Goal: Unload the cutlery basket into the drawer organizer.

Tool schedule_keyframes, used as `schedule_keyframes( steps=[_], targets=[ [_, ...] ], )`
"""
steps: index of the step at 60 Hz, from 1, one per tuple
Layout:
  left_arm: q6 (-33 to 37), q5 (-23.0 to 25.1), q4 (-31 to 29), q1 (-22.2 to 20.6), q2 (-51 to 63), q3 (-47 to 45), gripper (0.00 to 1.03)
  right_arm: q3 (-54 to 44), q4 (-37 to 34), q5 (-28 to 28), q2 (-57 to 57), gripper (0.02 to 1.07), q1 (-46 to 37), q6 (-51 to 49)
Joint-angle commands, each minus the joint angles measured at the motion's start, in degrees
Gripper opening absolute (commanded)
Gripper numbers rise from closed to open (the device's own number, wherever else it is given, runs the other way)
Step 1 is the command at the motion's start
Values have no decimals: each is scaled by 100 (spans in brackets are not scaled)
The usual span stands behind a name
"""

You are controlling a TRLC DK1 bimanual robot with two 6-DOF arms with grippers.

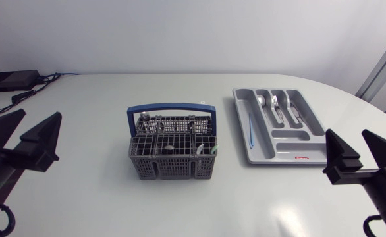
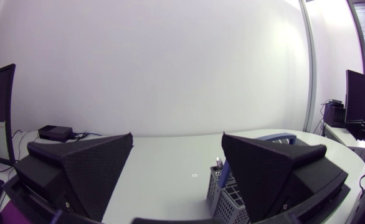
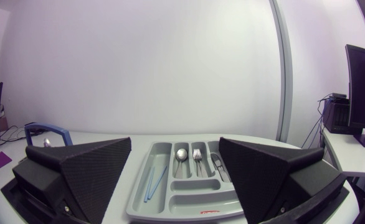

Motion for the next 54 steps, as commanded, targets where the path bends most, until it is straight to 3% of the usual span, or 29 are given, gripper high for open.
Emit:
schedule_keyframes(
  steps=[1, 15, 26, 38, 46, 49, 54],
  targets=[
    [5, -20, -42, -184, 547, 535, 99, 282, 59, 66, 317, 103, 34, -39],
    [691, -231, -429, -782, 2129, 1651, 96, 791, -29, 66, 1117, 103, 52, -39],
    [1552, -1233, -842, -1679, 3290, 2293, 91, 1205, -310, 31, 1917, 102, 52, -39],
    [2739, -2042, -1431, -2575, 4028, 2741, 91, 1864, -1163, -74, 3007, 102, 43, -338],
    [3275, -2156, -2195, -3111, 4415, 3014, 93, 2268, -1673, -215, 3842, 102, -106, -883],
    [3486, -2147, -2318, -3269, 4520, 3014, 98, 2321, -1752, -224, 4088, 102, -98, -1041],
    [3855, -2138, -2406, -3612, 4626, 2873, 98, 2330, -1848, -250, 4290, 102, -71, -1445]
  ],
)
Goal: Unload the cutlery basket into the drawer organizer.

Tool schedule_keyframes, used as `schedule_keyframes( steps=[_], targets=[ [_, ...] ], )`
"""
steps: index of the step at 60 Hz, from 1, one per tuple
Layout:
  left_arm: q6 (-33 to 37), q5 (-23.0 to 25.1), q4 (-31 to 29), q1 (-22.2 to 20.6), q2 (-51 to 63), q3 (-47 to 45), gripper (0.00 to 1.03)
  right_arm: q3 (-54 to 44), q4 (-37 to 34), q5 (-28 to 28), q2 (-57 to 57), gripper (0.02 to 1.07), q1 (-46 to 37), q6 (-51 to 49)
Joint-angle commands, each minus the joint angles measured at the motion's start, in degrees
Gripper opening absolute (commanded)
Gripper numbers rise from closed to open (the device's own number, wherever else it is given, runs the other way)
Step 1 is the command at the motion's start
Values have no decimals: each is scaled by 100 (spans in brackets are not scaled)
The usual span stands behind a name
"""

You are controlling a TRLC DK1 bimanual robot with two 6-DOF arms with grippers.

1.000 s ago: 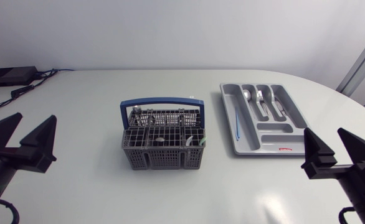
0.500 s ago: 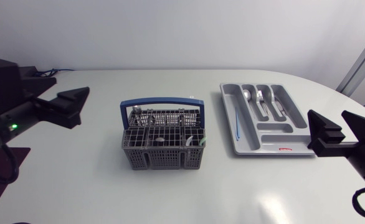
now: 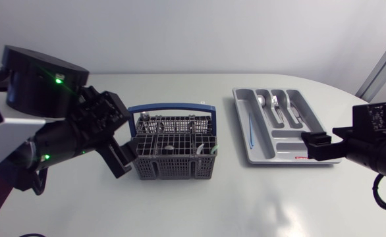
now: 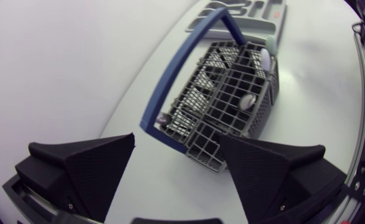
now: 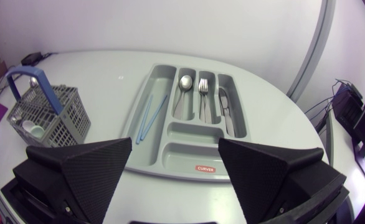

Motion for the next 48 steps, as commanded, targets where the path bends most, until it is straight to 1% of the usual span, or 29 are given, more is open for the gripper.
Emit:
schedule_keyframes(
  steps=[1, 9, 11, 17, 23, 25, 29, 37, 39, 48],
  targets=[
    [568, -34, -81, -325, 184, 1, 98, 83, -198, -58, 247, 102, -1, -572],
    [876, -34, -2, -729, 404, -192, 97, 21, -269, -67, 229, 102, 34, -923],
    [1016, -34, 157, -782, 466, -289, 96, 4, -269, -67, 229, 102, 78, -949],
    [1271, -34, 288, -967, 571, -368, 88, -67, -269, -75, 194, 102, 201, -1037],
    [1623, 98, 552, -976, 597, -474, 80, -111, -269, -128, 132, 102, 289, -1046],
    [1675, 230, 587, -976, 606, -482, 76, -119, -286, -181, 88, 102, 306, -1046],
    [1798, 467, 640, -932, 668, -474, 64, -146, -304, -242, 18, 102, 333, -1046],
    [1930, 705, 754, -844, 887, -421, 43, -243, -198, -251, 9, 102, 394, -1116],
    [1948, 731, 833, -835, 967, -412, 41, -295, -128, -251, 9, 102, 403, -1116],
    [2053, 731, 1088, -677, 1406, -315, 41, -339, -31, -251, 9, 102, 429, -1143]
  ],
)
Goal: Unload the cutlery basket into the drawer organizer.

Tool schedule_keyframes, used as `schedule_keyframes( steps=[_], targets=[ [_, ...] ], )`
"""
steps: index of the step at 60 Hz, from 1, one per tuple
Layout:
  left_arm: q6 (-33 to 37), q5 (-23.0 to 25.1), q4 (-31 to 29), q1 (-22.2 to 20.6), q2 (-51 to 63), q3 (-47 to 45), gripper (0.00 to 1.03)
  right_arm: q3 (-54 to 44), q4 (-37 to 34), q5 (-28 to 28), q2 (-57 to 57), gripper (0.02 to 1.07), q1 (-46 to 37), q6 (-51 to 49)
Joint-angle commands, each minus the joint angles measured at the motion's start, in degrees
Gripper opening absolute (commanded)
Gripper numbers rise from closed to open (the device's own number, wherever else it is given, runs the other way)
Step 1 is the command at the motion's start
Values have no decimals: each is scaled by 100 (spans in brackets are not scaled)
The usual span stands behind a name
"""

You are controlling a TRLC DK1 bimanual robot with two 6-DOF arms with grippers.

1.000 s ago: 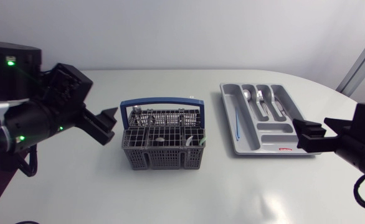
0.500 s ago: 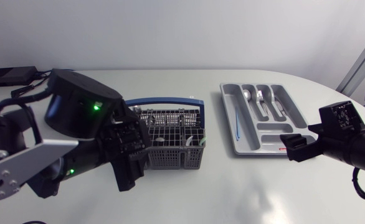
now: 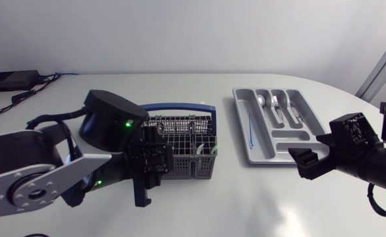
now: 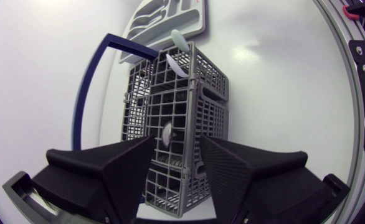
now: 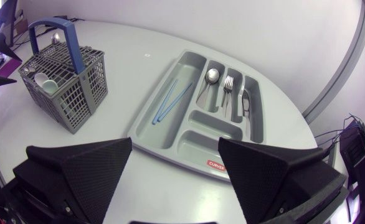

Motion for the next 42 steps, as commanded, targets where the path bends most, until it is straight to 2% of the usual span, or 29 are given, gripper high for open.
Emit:
schedule_keyframes(
  steps=[1, 6, 25, 34, 42],
  targets=[
    [237, 27, 164, 121, 307, 45, 41, -116, 111, 7, -13, 102, 47, -126],
    [281, 27, 401, 227, 403, 63, 41, -151, 120, 7, -57, 102, 100, -162],
    [430, 27, 586, 306, 694, 177, 40, -310, 313, 7, -153, 102, 275, -258],
    [439, -8, 647, 306, 834, 212, 34, -371, 357, 7, -153, 102, 284, -258],
    [492, -228, 709, 297, 1028, 212, 27, -424, 348, 7, -224, 102, 284, -285]
  ],
)
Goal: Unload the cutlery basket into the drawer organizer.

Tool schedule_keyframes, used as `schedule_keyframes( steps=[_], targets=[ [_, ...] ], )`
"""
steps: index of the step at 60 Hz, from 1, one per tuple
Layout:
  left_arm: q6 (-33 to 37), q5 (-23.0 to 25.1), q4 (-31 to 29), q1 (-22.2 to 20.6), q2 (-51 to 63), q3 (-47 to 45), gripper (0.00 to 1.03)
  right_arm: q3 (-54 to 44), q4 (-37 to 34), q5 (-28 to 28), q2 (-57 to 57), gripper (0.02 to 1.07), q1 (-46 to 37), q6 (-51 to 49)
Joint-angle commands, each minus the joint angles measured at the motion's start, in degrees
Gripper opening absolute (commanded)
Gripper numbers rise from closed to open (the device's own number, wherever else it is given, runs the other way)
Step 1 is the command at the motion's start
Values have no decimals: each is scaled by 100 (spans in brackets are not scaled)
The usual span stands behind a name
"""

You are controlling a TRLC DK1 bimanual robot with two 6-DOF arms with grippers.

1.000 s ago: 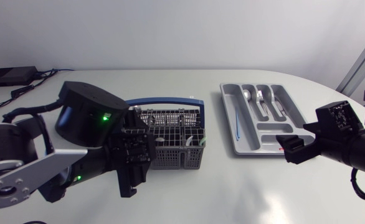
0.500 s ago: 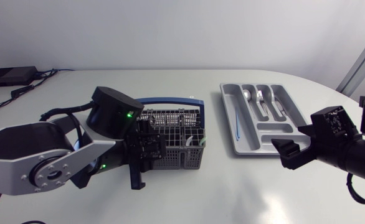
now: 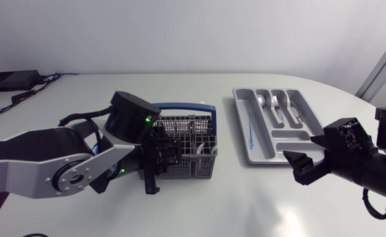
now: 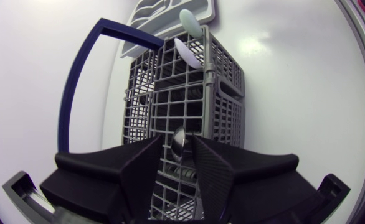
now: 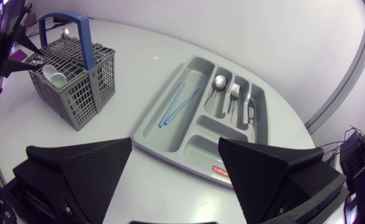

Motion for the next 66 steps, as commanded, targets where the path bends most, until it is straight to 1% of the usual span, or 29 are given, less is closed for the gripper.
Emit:
schedule_keyframes(
  steps=[1, 15, 17, 22, 23, 26, 32, 35, 42, 54, 58, 66],
  targets=[
    [201, -127, -17, 50, 208, 64, 26, -183, 79, 7, -97, 102, 44, -116],
    [131, -118, -52, 103, 182, 169, 16, -368, 123, 7, -317, 102, 184, -178],
    [87, -83, -87, 112, 164, 204, 12, -386, 123, 7, -352, 102, 184, -178],
    [-27, 93, -263, 155, 120, 318, 9, -430, 123, 7, -431, 102, 184, -195],
    [-62, 145, -316, 164, 120, 345, 7, -438, 123, 7, -448, 102, 184, -195],
    [-115, 180, -430, 182, 120, 424, 6, -456, 123, 16, -484, 102, 184, -204],
    [-133, 189, -430, 199, 120, 450, 6, -491, 97, 16, -563, 102, 184, -213],
    [-177, 207, -465, 208, 129, 485, 4, -509, 97, 16, -624, 102, 184, -213],
    [-265, 207, -544, 199, 120, 538, 4, -535, 70, 24, -695, 102, 184, -213],
    [-300, 207, -606, 199, -179, 538, 4, -553, 18, 24, -800, 102, 184, -222],
    [-352, 207, -702, 155, -328, 521, 4, -561, 18, 24, -809, 102, 184, -231],
    [-458, 216, -702, 85, -618, 468, 4, -588, 9, 24, -853, 102, 184, -231]
  ],
)
